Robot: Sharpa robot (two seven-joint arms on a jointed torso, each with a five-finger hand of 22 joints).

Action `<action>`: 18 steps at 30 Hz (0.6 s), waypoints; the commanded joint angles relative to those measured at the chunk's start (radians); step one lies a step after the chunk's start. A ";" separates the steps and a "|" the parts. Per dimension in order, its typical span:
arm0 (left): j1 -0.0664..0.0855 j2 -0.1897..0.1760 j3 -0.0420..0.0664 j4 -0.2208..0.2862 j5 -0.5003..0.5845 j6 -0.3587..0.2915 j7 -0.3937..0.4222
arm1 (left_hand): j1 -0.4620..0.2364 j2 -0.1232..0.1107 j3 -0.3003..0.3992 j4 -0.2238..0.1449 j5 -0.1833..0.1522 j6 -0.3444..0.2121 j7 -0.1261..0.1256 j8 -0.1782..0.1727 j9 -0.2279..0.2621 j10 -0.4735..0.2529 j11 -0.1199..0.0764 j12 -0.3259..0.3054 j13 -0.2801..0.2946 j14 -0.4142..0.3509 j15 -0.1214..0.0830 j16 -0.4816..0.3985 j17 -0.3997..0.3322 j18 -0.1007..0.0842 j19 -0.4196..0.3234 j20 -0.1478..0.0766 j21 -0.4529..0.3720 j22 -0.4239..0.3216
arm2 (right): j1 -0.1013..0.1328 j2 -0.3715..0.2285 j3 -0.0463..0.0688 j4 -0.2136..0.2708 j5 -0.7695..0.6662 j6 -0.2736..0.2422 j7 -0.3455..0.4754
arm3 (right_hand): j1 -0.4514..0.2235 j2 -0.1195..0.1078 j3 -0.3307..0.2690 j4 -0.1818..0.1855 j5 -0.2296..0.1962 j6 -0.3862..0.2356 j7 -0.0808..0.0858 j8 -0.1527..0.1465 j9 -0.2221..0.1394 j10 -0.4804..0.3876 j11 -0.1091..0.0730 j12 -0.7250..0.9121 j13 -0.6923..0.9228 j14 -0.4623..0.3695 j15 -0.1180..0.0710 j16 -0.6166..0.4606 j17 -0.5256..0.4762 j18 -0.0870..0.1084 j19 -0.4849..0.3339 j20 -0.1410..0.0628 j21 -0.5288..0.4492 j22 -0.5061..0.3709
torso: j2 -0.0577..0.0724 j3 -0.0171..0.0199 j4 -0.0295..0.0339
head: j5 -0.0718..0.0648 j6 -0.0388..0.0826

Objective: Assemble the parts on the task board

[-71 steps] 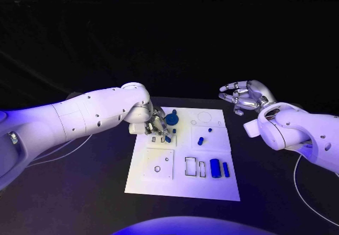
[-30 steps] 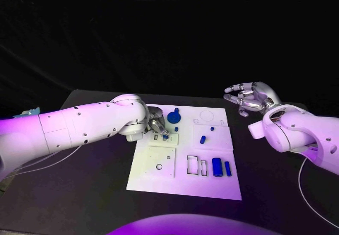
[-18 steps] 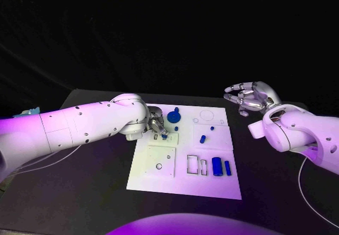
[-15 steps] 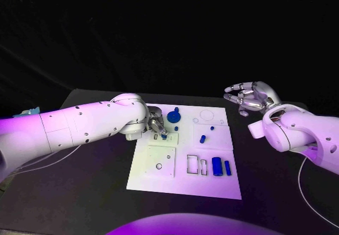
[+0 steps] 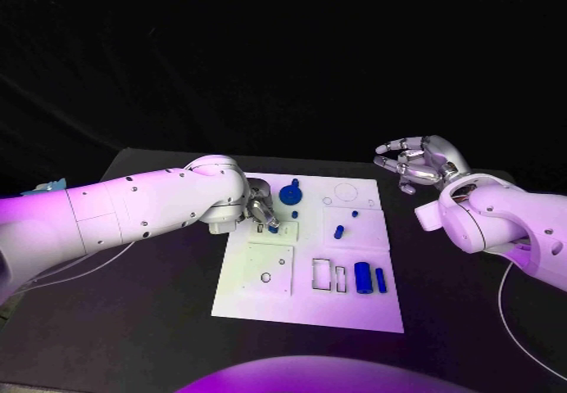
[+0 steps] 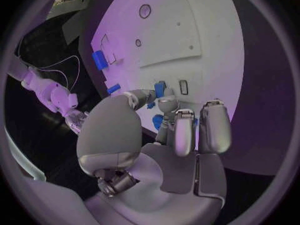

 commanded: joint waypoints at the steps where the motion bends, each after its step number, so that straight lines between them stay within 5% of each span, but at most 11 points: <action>1: -0.001 0.003 0.000 -0.001 -0.005 0.024 -0.004 | 0.010 -0.001 0.198 -0.205 0.005 0.014 -0.005 0.003 0.002 0.004 -0.003 -0.005 -0.001 0.086 -0.007 0.006 0.199 -0.016 0.009 -0.001 0.004 0.001 | -0.001 0.000 0.000 0.000 -0.004 0.007 0.008 | -0.003 0.003 0.003 0.000 0.003 0.005 0.000 0.007 0.001 0.006 -0.004 0.002 0.000 0.061 -0.005 -0.003 0.098 0.010 0.004 -0.004 -0.001 0.000 | 0.000 -0.0001 -0.0002 | 0.000 0.000; 18: 0.000 0.010 0.000 -0.012 -0.005 0.034 -0.006 | 0.010 -0.002 0.199 -0.206 0.011 0.016 -0.006 0.004 0.003 0.005 -0.004 -0.006 -0.002 0.087 -0.008 0.007 0.201 -0.016 0.010 -0.001 0.004 0.002 | -0.001 -0.001 0.000 0.000 -0.004 0.007 0.009 | -0.003 0.003 0.003 0.000 0.003 0.005 0.000 0.007 0.001 0.006 -0.004 0.002 0.000 0.061 -0.005 -0.003 0.098 0.010 0.004 -0.004 -0.001 0.000 | 0.000 0.0007 -0.0006 | -0.001 -0.003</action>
